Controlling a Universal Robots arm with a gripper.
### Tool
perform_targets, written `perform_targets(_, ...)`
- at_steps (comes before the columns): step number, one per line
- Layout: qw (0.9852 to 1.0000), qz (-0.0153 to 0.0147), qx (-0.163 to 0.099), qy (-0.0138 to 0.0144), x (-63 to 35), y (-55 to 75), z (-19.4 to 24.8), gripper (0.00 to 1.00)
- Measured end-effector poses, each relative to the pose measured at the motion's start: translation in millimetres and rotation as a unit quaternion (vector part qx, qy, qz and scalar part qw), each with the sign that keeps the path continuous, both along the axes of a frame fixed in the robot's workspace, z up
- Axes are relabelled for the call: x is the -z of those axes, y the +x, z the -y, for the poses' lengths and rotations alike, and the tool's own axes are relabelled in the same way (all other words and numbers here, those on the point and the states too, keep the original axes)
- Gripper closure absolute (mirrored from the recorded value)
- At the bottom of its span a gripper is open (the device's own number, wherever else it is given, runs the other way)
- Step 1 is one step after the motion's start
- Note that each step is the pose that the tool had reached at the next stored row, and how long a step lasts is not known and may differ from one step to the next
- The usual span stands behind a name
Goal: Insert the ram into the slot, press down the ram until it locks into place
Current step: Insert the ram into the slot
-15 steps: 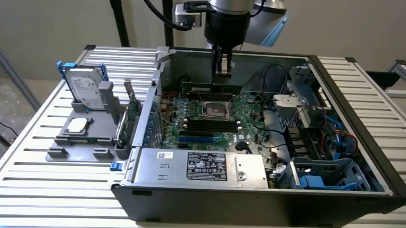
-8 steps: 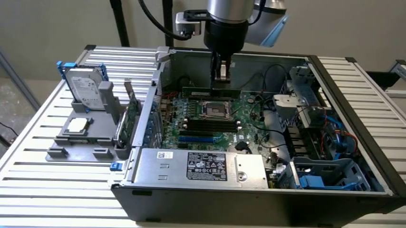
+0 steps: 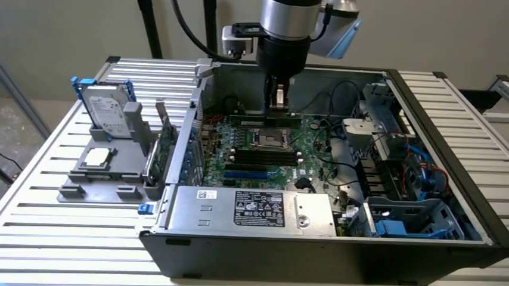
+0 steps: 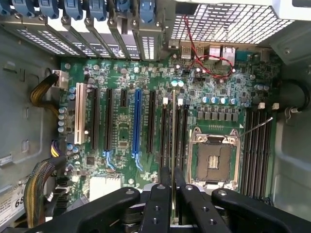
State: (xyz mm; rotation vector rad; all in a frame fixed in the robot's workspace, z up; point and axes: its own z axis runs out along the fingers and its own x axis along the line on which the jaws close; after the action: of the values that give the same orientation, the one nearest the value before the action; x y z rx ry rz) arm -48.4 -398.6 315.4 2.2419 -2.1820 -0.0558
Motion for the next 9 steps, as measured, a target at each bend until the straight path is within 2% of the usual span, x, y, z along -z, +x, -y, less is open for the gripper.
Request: perform_targets(9,1.0,0.0,0.0,0.0,16.3,8.0,0.0,0.86)
